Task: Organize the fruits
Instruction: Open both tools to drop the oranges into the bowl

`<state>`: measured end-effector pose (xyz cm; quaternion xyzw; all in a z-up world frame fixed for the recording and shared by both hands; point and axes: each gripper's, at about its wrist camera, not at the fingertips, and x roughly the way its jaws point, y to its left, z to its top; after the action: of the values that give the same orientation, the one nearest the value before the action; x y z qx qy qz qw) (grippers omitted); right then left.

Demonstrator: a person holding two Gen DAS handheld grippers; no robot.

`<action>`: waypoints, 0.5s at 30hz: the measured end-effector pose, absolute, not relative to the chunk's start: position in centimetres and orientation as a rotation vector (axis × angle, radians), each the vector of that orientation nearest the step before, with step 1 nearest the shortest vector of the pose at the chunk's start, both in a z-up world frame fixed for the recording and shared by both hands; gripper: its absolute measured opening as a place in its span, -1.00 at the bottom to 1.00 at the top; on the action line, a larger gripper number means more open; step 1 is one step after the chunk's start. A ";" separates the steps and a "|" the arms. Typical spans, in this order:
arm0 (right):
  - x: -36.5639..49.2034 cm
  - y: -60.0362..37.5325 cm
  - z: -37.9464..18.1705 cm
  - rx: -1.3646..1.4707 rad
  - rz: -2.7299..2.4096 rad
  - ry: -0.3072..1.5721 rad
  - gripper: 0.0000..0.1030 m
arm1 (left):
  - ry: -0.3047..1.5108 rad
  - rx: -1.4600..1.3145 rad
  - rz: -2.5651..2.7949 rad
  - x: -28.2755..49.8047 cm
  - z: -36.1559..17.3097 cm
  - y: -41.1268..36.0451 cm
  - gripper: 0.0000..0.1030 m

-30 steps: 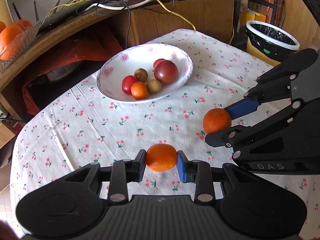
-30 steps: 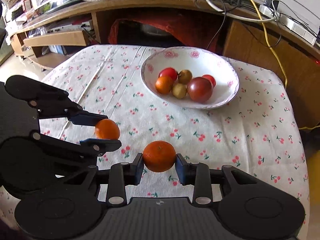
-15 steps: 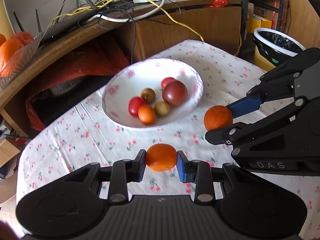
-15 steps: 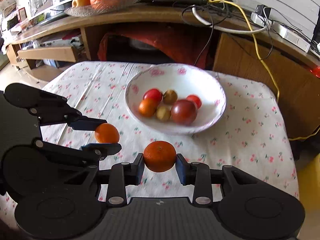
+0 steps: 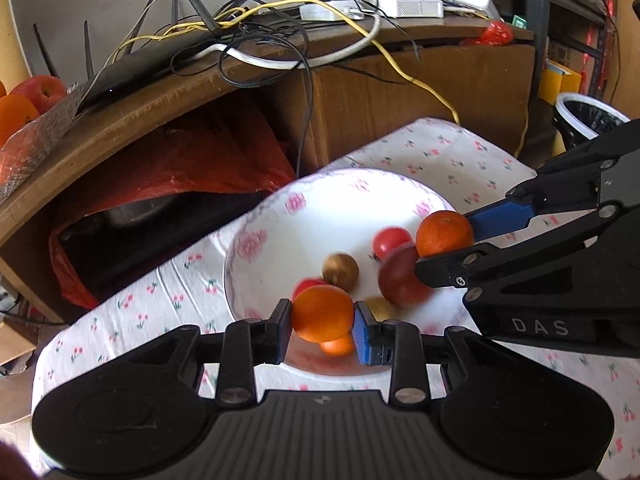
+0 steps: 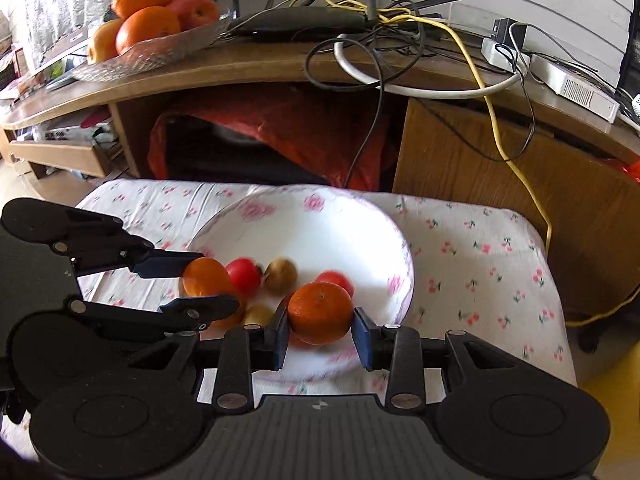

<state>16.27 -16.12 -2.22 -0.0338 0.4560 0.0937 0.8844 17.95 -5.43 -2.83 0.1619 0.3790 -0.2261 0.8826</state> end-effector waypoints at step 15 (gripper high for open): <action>19.6 -16.5 -3.1 -0.002 0.232 0.924 -0.36 | 0.796 0.292 -0.456 21.5 -3.7 -5.6 -0.22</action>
<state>19.64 -16.48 -3.10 -0.0010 0.4446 0.1117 0.8887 21.50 -5.57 -3.74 0.1406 0.3827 -0.2192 0.8864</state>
